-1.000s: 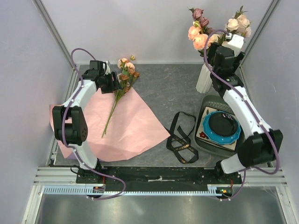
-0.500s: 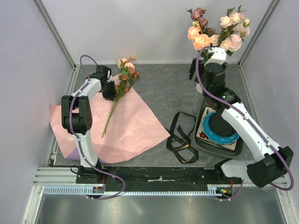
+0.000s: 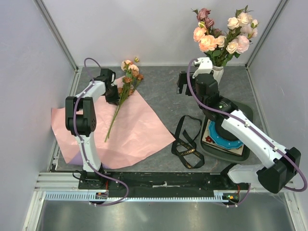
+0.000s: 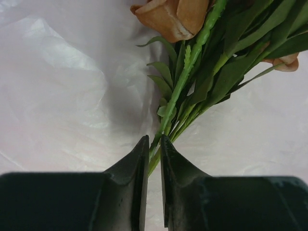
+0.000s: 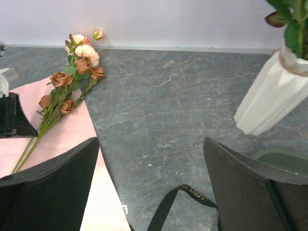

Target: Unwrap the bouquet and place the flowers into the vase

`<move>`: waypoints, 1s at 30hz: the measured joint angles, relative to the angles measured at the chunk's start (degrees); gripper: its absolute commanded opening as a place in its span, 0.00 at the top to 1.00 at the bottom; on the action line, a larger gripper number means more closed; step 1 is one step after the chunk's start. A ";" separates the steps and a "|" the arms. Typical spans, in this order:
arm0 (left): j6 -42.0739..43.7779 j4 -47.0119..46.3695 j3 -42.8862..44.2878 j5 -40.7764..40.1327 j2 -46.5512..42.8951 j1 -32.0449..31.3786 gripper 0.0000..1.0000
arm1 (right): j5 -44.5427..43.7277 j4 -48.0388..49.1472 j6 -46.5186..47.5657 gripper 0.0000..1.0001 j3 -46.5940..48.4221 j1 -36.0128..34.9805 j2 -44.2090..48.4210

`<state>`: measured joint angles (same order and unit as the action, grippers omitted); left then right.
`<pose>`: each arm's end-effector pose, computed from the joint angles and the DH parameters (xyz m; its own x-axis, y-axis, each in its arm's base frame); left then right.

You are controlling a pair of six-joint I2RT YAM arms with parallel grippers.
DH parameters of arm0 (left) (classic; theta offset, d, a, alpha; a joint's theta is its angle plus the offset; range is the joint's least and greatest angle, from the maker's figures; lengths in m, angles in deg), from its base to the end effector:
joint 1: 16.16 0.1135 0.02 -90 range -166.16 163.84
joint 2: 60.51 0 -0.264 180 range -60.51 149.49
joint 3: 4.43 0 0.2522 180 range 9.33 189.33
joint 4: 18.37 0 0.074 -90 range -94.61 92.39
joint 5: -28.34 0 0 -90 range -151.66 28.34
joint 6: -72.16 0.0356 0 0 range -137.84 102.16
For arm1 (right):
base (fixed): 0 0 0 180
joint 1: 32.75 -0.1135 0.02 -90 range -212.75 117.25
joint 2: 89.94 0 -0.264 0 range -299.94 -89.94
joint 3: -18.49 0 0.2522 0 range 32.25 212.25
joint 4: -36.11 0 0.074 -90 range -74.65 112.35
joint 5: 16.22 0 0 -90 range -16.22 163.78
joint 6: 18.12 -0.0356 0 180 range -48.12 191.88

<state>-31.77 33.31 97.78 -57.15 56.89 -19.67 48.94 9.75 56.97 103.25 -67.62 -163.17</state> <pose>0.4269 -0.0290 0.1811 -0.9130 -0.1844 -0.3639 -0.1318 0.9775 -0.1648 0.2495 0.1556 0.3895 -0.2507 0.1099 -0.9618 -0.1254 0.9815 0.1448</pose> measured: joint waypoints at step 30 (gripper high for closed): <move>0.83 -12.90 -11.93 10.47 -33.03 -5.14 0.98 | 15.30 0.76 -13.33 0.02 8.76 -2.25 -14.51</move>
<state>-30.94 20.41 85.84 -46.68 23.87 -24.80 64.24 10.52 43.63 112.02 -69.87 -177.68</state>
